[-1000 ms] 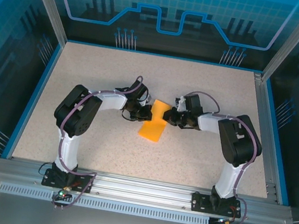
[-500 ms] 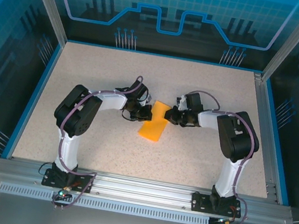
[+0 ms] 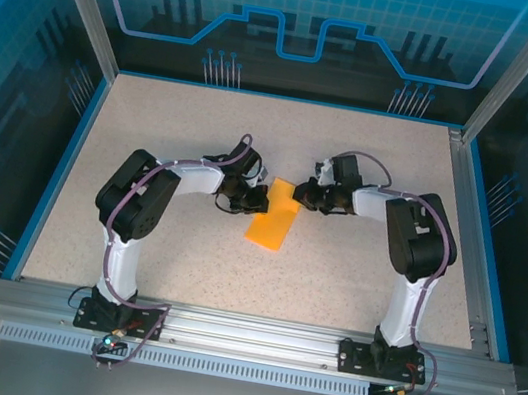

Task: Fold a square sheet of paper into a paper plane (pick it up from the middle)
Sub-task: Fold the square sheet of paper in half at the center of the table.

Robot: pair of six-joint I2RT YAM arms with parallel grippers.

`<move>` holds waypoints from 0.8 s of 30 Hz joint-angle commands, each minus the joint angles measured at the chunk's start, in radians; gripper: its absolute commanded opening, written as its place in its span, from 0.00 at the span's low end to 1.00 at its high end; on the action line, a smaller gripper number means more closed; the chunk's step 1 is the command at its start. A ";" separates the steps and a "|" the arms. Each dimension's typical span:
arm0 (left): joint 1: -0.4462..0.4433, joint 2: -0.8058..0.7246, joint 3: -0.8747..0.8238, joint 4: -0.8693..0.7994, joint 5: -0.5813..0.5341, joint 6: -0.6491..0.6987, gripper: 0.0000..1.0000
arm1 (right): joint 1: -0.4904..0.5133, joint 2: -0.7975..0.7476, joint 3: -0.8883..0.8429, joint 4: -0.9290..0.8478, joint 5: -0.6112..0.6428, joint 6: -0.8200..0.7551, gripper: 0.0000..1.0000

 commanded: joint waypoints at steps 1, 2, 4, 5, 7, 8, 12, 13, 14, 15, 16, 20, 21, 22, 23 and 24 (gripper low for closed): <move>-0.012 0.041 -0.041 -0.058 -0.022 0.018 0.00 | -0.009 0.043 -0.012 -0.047 0.024 -0.016 0.06; -0.012 0.041 -0.041 -0.060 -0.022 0.019 0.00 | -0.011 0.053 -0.014 -0.049 0.033 -0.013 0.06; -0.012 0.041 -0.041 -0.061 -0.022 0.022 0.00 | -0.013 0.065 -0.011 -0.053 0.035 -0.011 0.06; -0.012 0.040 -0.041 -0.062 -0.022 0.022 0.00 | -0.013 0.066 -0.006 -0.059 0.030 -0.009 0.06; -0.012 0.041 -0.041 -0.065 -0.024 0.025 0.00 | -0.013 0.049 0.003 -0.058 0.011 -0.007 0.06; -0.011 0.040 -0.041 -0.065 -0.025 0.026 0.00 | -0.013 0.035 0.008 -0.059 0.003 -0.003 0.07; -0.012 0.042 -0.042 -0.063 -0.023 0.025 0.00 | -0.029 -0.006 0.048 -0.081 -0.034 -0.002 0.07; -0.011 0.043 -0.041 -0.062 -0.023 0.023 0.00 | -0.034 -0.012 0.056 -0.079 -0.040 -0.001 0.07; -0.013 0.041 -0.041 -0.064 -0.022 0.024 0.00 | -0.041 -0.012 0.064 -0.083 -0.046 -0.001 0.07; -0.013 0.041 -0.042 -0.063 -0.022 0.023 0.00 | -0.046 -0.011 0.071 -0.085 -0.048 0.000 0.07; -0.012 0.041 -0.040 -0.065 -0.022 0.024 0.00 | -0.050 -0.005 0.076 -0.087 -0.051 0.001 0.07; -0.012 0.042 -0.042 -0.062 -0.022 0.024 0.00 | -0.058 0.023 0.081 -0.084 -0.044 0.001 0.07; -0.011 0.043 -0.045 -0.059 -0.022 0.022 0.00 | -0.058 0.031 0.081 -0.082 -0.045 0.000 0.07; -0.013 0.043 -0.046 -0.056 -0.022 0.021 0.00 | -0.058 0.041 0.079 -0.082 -0.042 -0.001 0.07; -0.012 0.042 -0.048 -0.055 -0.019 0.019 0.00 | -0.058 0.052 0.075 -0.084 -0.036 0.001 0.07; -0.013 0.043 -0.048 -0.055 -0.019 0.019 0.00 | -0.058 0.057 0.073 -0.089 -0.028 0.001 0.07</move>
